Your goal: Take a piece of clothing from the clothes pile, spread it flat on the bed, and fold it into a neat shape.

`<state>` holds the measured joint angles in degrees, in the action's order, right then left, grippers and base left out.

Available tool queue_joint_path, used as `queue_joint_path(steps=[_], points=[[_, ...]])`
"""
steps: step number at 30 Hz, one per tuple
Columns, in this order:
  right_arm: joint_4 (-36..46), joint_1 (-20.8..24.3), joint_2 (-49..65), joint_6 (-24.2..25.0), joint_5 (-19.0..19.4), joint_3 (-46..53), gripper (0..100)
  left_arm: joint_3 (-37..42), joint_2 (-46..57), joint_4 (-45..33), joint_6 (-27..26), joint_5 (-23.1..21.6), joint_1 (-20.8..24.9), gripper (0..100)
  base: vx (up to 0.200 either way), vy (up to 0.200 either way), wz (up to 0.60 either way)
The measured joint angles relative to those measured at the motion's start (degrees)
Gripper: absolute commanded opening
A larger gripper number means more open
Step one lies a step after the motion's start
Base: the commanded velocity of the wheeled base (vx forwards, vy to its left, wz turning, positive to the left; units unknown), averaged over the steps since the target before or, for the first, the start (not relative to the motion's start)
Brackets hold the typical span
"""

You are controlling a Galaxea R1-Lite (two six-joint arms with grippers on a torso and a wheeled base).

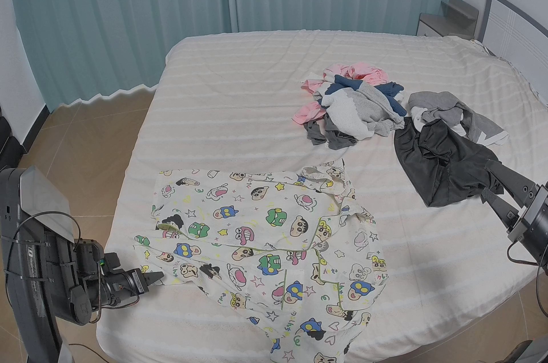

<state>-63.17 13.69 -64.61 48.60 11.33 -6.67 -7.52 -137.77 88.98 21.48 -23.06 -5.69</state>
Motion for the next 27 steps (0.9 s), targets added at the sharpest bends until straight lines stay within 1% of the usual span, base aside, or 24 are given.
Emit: queue_joint_path(steps=[10, 16, 21, 27], points=[[0.0, 0.0, 0.0, 0.0, 0.0, 0.0, 100, 0.5, -0.4, 0.0, -0.3, -0.1, 0.0, 0, 0.000, 0.000, 0.00], [0.0, 0.0, 0.0, 0.0, 0.0, 0.0, 100, 3.2, 0.4, 0.0, -2.8, -1.0, -0.3, 0, 0.000, 0.000, 0.00], [0.0, 0.0, 0.0, 0.0, 0.0, -0.1, 100, 5.9, 2.7, 0.0, -4.4, -2.8, -1.6, 0, 0.000, 0.000, 0.00], [0.0, 0.0, 0.0, 0.0, 0.0, 0.0, 100, 6.4, 5.1, -0.1, -4.8, -3.2, -4.4, 0, 0.000, 0.000, 0.00]])
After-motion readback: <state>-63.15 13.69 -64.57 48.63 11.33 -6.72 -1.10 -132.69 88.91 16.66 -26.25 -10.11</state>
